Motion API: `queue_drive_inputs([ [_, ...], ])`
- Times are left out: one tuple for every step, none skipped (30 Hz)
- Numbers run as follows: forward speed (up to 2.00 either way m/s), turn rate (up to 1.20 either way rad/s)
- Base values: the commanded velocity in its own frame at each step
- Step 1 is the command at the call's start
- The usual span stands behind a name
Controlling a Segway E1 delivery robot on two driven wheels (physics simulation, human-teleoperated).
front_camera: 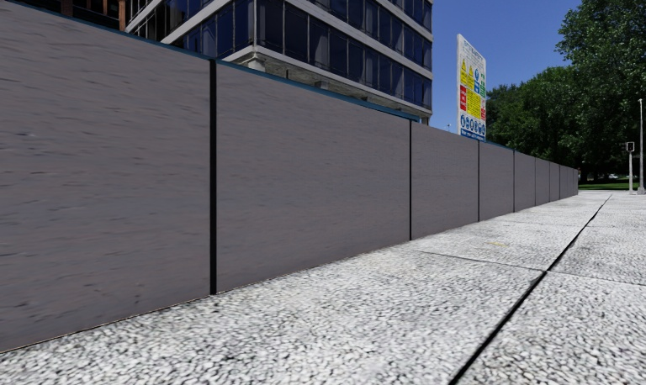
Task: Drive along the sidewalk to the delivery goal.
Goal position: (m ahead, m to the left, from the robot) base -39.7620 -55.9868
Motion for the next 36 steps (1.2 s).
queue_drive_inputs([
  [0.0, 0.0],
  [0.0, 0.0],
  [0.0, 0.0],
  [0.0, 0.0],
  [0.0, 0.0],
  [0.0, 0.0],
  [0.0, 0.0],
  [0.0, 0.0],
  [0.0, 0.0],
  [0.0, 0.0],
  [0.0, 0.0],
  [0.0, 0.0],
  [0.0, 0.0],
  [0.0, 0.0],
  [0.0, 0.0],
  [0.0, 0.0],
  [0.0, 0.0],
  [0.0, 0.0],
  [0.0, 0.0],
  [0.0, 0.0],
  [0.0, 0.0],
  [0.0, 0.0],
  [0.0, 0.0],
  [0.0, 0.0],
  [0.0, 0.0],
  [0.0, 0.0],
  [0.0, 0.0],
  [0.0, 0.0],
  [0.0, 0.0],
  [0.0, 0.0],
  [0.0, -0.12],
  [0.0, -0.12],
  [0.18, -0.3],
  [0.36, -0.36],
  [0.72, -0.38],
  [0.91, -0.38],
])
